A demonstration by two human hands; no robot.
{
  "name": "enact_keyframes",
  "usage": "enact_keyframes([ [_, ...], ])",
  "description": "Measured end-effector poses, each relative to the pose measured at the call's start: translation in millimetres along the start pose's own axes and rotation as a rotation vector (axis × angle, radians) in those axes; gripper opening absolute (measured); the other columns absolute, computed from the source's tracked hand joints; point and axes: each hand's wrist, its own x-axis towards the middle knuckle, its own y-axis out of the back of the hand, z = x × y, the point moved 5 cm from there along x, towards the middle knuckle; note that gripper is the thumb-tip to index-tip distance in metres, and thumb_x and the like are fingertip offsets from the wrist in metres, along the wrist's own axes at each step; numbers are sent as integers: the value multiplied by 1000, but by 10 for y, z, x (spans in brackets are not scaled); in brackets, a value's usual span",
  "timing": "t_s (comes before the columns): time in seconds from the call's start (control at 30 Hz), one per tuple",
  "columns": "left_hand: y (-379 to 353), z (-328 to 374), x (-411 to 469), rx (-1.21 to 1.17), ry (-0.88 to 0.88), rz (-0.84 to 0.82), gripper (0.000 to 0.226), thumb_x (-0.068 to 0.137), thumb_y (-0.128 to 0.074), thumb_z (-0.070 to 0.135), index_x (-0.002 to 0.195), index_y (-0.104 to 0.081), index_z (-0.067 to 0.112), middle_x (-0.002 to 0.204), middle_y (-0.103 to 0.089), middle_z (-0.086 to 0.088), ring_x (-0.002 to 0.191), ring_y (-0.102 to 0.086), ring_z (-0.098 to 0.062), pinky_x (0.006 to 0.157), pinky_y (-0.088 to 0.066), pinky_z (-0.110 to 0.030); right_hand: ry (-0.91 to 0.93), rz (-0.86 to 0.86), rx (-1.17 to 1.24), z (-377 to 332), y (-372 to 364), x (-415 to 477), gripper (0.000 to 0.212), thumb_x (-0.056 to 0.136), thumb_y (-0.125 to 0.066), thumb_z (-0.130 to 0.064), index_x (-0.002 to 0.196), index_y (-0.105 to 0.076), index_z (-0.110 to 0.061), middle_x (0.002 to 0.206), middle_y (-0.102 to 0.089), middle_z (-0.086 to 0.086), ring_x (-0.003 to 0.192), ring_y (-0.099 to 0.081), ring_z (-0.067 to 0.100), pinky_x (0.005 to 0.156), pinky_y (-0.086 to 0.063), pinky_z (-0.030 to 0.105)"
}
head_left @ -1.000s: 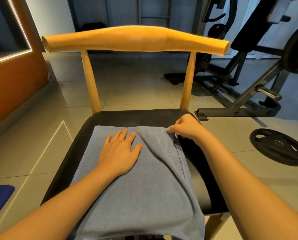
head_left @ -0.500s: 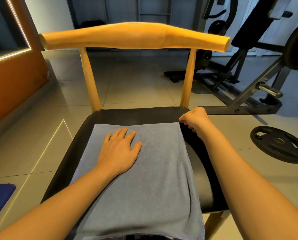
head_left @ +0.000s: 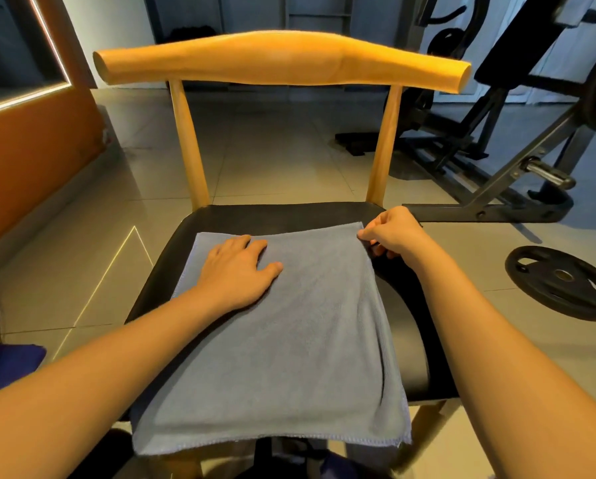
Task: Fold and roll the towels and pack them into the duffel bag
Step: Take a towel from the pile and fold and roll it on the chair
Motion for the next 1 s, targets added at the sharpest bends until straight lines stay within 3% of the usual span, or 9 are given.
enact_keyframes([
  [0.17, 394, -613, 275, -7, 117, 72, 52, 95, -58, 49, 138, -57, 21, 134, -62, -6, 123, -57, -29, 102, -49, -47, -13, -142, -51, -46, -48, -56, 28, 85, -81, -28, 91, -74, -2, 77, -66, 10, 61, -55, 18, 50, -42, 26],
  [0.27, 547, -803, 435, -116, 165, -52, 39, 88, -75, 43, 116, -64, 19, 111, -67, 1, 102, -63, -21, 91, -55, -41, -36, -131, 17, -43, -91, -3, 22, 86, -80, -22, 88, -73, -2, 72, -59, 10, 59, -46, 18, 49, -38, 27],
  [0.33, 569, -875, 525, -204, 221, -177, 27, 87, -78, 37, 90, -67, 13, 94, -67, -5, 93, -63, -21, 81, -52, -35, -22, -96, 76, -43, -81, 57, 13, 87, -77, -16, 87, -70, -6, 77, -60, 11, 62, -47, 18, 51, -39, 26],
  [0.4, 592, -957, 562, -275, 267, -257, 26, 88, -77, 33, 77, -67, 12, 90, -67, -9, 93, -62, -21, 72, -47, -29, -13, -69, 108, -32, -66, 120, 10, 88, -76, -13, 85, -68, -8, 82, -63, 11, 63, -50, 18, 50, -39, 26],
  [0.5, 631, -1102, 605, -388, 308, -280, 19, 91, -75, 30, 84, -73, 12, 97, -70, -8, 99, -62, -22, 72, -44, -28, -45, -78, 88, 1, -78, 243, 10, 90, -72, -13, 92, -73, -3, 88, -68, 15, 64, -52, 20, 51, -43, 27],
  [0.63, 651, -1209, 676, -488, 311, -230, 15, 93, -72, 24, 90, -75, 10, 96, -70, -11, 93, -60, -24, 71, -47, -30, -1, 140, -89, -21, 57, 457, 15, 96, -61, -12, 93, -72, -2, 87, -74, 17, 61, -58, 22, 55, -53, 33],
  [0.8, 624, -1147, 851, -547, 270, -70, 13, 92, -74, 22, 87, -75, 10, 93, -69, -8, 88, -62, -21, 65, -46, -26, -32, -89, -118, -93, -67, 437, 45, 90, -71, -50, 92, -68, -5, 74, -69, 9, 59, -55, 18, 50, -43, 27],
  [1.0, 595, -1211, 902, -470, 363, -230, 21, 90, -75, 33, 90, -76, 13, 99, -68, -9, 97, -60, -25, 70, -48, -30, 17, -162, -211, -242, -159, 443, 20, 88, -76, -26, 82, -68, -8, 70, -52, 9, 60, -43, 20, 50, -37, 28],
])
